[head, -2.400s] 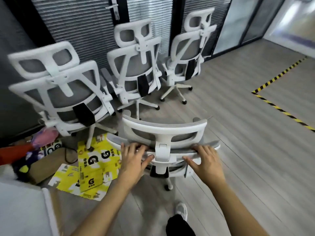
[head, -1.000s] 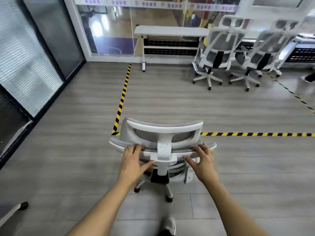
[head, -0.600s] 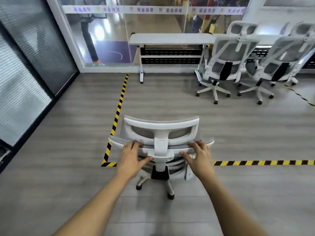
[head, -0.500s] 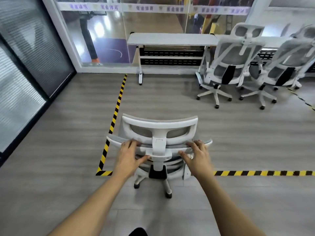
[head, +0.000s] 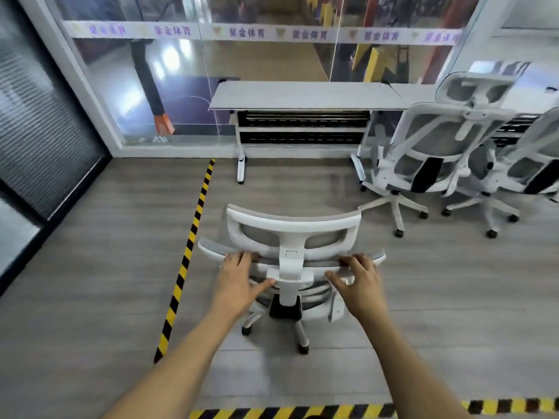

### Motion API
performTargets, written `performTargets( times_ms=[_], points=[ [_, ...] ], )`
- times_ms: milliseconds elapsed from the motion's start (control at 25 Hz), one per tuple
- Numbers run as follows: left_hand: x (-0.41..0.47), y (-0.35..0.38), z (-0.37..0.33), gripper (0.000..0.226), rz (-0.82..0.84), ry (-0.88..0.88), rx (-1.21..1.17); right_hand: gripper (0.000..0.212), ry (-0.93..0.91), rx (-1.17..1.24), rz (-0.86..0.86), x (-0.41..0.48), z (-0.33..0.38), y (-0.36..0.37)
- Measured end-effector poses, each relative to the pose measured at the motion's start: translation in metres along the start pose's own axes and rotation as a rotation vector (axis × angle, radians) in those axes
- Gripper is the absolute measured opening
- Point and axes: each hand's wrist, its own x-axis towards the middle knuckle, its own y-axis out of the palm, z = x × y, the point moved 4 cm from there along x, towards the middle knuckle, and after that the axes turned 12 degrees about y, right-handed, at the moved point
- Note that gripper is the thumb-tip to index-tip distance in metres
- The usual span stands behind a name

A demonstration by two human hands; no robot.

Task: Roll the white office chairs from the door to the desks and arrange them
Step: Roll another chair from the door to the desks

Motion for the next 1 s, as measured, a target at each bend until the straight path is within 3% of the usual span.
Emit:
performTargets(
  times_ms=[280, 520, 1000],
  points=[
    [0.240, 0.033, 0.065, 0.059, -0.027, 0.039, -0.021, 0.044, -0.041, 0.078, -0.025, 0.249, 0.032, 0.044],
    [0.436, 0.081, 0.106, 0.056, -0.044, -0.024, -0.043, 0.047, -0.073, -0.010, 0.063, 0.473, 0.048, 0.078],
    [0.711, 0.144, 0.188, 0.056, -0.038, -0.131, 0.076, 0.051, -0.068, -0.151, 0.156, 0.772, 0.082, 0.135]
  ],
)
